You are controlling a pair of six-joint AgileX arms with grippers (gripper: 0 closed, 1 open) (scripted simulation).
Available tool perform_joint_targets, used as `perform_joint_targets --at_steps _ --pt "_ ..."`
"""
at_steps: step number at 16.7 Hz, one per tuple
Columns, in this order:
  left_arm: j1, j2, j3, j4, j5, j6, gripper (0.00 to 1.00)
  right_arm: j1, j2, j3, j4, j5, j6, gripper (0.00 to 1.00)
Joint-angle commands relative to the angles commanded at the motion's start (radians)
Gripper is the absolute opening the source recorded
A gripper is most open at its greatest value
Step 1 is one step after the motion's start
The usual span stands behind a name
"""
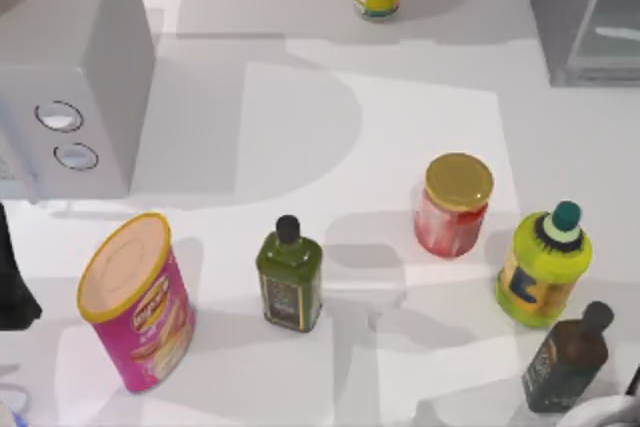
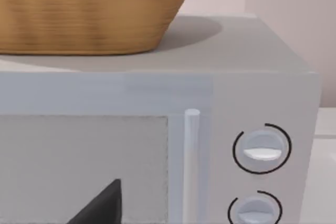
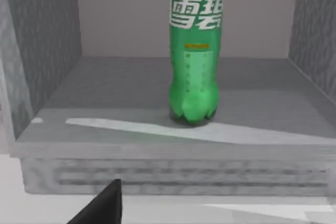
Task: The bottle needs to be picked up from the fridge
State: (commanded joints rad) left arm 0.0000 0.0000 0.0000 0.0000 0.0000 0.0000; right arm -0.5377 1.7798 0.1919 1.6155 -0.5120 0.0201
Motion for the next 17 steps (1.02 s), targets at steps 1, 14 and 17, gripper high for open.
perform_joint_targets --at_steps 1,14,17 --pt "0.0 0.0 0.0 0.0 0.0 0.0 1.0 0.0 0.0 0.002 0.0 0.001 0.0 1.0" --pt "0.0 0.0 0.0 0.0 0.0 0.0 1.0 0.151 0.222 0.687 -0.32 0.251 0.028 1.0" --pt "0.0 0.0 0.0 0.0 0.0 0.0 1.0 0.237 0.318 0.789 -0.405 0.281 0.017 1.0"
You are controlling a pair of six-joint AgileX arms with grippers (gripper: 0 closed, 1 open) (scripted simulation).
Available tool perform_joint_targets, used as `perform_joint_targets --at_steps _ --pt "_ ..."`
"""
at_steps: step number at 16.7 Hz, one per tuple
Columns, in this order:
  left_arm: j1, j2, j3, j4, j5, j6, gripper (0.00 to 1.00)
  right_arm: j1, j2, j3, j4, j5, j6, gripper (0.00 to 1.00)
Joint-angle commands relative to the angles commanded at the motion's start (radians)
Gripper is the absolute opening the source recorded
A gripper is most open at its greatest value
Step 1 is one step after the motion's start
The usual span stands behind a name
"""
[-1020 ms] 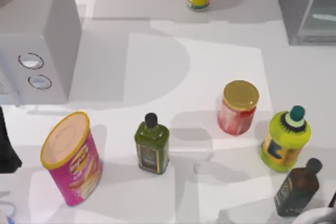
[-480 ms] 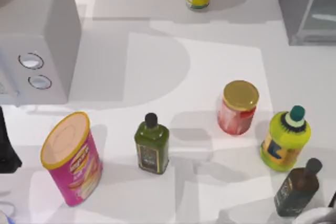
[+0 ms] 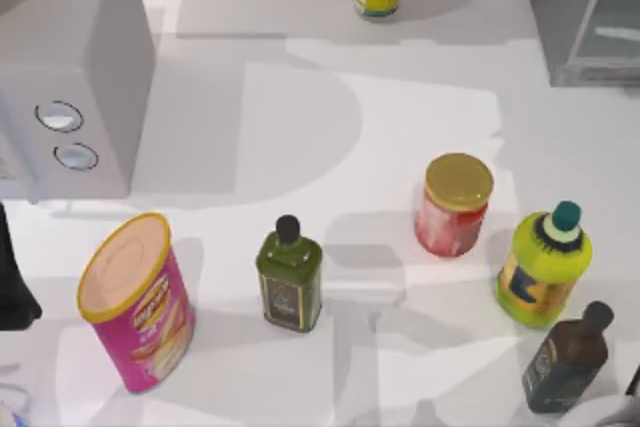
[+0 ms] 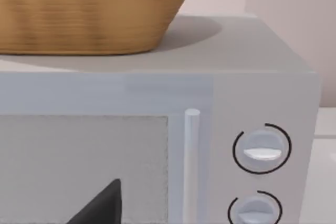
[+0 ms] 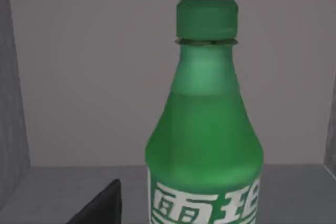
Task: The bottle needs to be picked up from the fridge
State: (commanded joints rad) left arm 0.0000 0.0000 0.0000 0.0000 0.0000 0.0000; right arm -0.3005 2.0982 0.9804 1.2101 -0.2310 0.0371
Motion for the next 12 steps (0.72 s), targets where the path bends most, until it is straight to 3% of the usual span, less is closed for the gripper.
perform_joint_targets --at_steps 12 --pt "0.0 0.0 0.0 0.0 0.0 0.0 1.0 0.045 0.063 0.03 -0.061 0.011 -0.029 1.0"
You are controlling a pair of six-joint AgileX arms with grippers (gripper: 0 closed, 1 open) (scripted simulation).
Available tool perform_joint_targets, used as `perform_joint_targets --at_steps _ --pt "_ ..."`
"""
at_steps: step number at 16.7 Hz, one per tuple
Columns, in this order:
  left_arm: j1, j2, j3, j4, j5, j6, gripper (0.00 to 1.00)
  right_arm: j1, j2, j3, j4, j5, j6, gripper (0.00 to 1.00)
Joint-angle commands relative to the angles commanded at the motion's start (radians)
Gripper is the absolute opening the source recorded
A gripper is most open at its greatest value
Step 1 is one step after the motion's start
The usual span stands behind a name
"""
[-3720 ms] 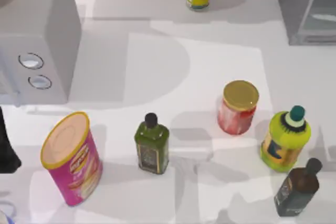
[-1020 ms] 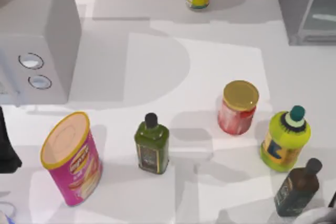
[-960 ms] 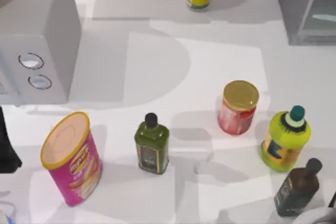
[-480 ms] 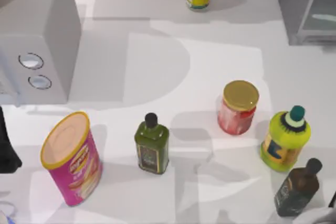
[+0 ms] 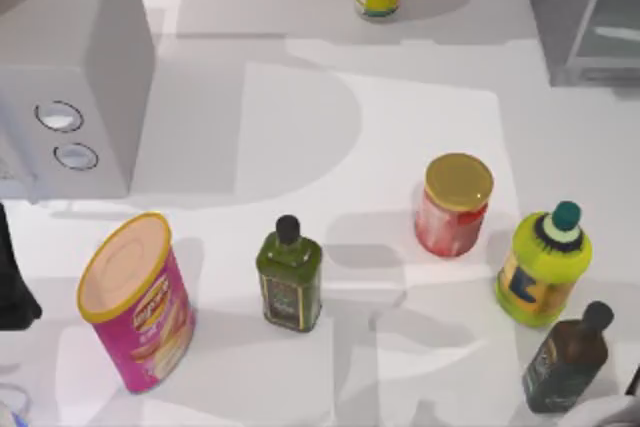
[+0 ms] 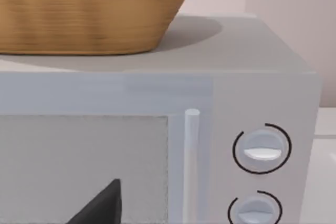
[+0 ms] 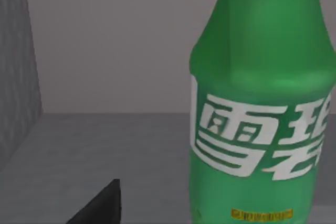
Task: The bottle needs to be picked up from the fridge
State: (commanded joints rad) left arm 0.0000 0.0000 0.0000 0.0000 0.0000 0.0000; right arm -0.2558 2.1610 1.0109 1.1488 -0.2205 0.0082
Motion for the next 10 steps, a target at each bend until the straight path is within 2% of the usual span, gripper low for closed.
perform_joint_targets --at_steps 6,10 --pt "0.0 0.0 0.0 0.0 0.0 0.0 1.0 0.023 0.117 0.23 -0.106 0.024 -0.001 1.0" --pt "0.0 0.0 0.0 0.0 0.0 0.0 1.0 0.029 0.142 0.278 -0.136 0.031 -0.002 1.0"
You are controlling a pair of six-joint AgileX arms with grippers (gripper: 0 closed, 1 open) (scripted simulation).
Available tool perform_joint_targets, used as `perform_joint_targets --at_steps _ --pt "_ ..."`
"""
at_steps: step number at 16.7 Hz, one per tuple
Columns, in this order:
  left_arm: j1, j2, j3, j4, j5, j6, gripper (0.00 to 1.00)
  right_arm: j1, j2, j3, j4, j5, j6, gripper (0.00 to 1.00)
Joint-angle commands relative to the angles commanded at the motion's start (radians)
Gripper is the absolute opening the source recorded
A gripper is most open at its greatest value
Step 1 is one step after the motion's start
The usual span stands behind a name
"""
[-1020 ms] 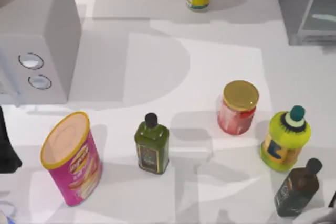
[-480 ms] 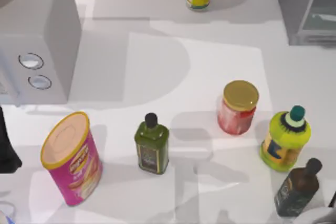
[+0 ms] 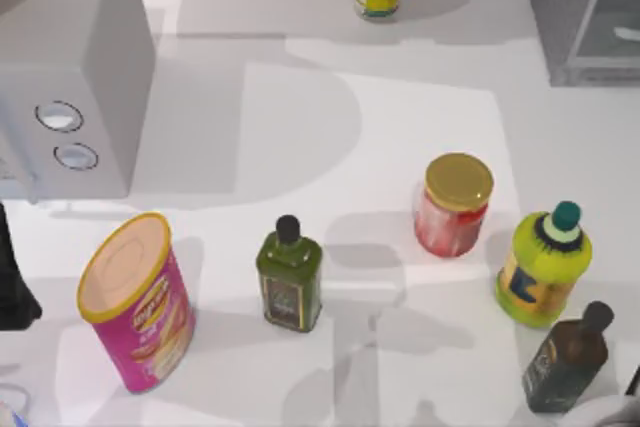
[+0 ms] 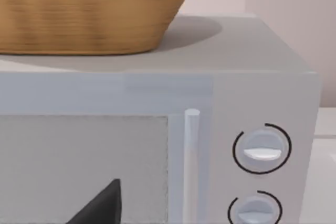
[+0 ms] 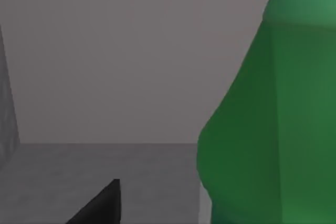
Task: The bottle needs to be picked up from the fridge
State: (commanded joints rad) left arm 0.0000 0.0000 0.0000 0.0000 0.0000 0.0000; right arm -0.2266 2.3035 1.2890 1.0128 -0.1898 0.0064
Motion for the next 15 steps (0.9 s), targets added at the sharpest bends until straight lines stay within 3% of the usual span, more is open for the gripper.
perform_joint_targets --at_steps 2,15 --pt "0.0 0.0 0.0 0.0 0.0 0.0 1.0 0.0 0.0 0.0 0.0 0.0 0.0 1.0" --pt "0.0 0.0 0.0 0.0 0.0 0.0 1.0 0.0 0.0 0.0 0.0 0.0 0.0 0.02"
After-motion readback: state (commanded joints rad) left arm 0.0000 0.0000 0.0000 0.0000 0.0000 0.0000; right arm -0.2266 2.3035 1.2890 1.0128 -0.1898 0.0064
